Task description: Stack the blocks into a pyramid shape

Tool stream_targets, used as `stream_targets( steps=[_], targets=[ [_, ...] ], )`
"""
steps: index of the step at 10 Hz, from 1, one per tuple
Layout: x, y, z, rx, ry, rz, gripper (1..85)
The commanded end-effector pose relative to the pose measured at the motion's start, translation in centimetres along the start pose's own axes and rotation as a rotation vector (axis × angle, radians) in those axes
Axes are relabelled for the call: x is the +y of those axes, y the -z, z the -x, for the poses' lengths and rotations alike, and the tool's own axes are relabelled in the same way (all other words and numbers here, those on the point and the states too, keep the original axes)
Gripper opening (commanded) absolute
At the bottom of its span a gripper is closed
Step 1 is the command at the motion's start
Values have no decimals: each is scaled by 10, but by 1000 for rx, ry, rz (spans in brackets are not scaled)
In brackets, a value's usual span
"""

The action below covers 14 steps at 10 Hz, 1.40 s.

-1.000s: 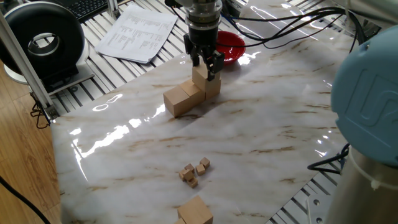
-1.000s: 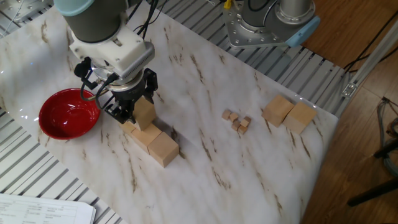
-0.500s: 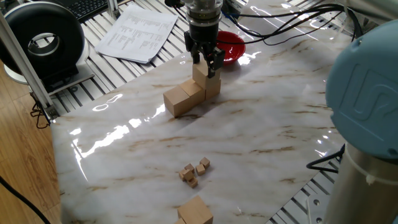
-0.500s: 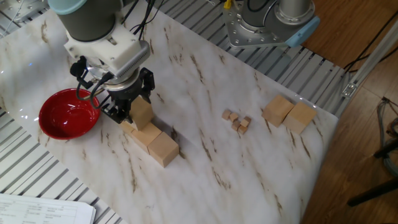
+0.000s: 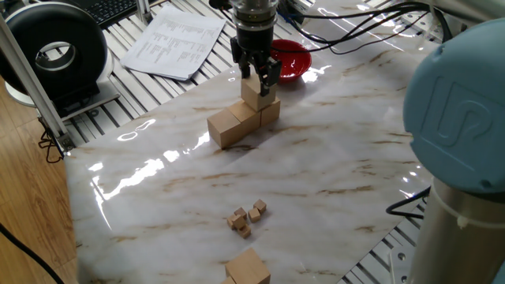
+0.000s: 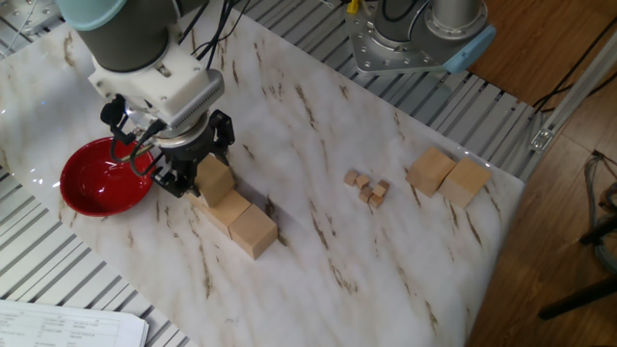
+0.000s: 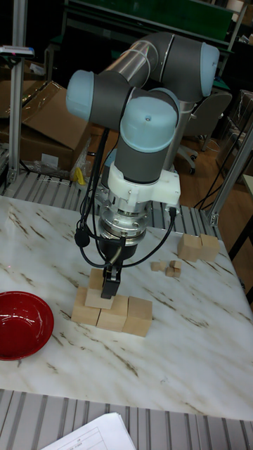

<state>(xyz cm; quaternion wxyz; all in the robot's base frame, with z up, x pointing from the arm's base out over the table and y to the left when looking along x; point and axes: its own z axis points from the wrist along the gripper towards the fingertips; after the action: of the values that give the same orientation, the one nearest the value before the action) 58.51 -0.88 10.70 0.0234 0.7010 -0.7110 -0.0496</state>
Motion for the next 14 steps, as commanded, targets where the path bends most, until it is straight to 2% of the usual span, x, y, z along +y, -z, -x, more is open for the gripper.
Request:
stream_targets(
  steps=[1, 14],
  targets=[
    [-2, -2, 3, -12, -6, 7, 10],
    [1, -7, 8, -9, -23, 30, 10]
  ],
)
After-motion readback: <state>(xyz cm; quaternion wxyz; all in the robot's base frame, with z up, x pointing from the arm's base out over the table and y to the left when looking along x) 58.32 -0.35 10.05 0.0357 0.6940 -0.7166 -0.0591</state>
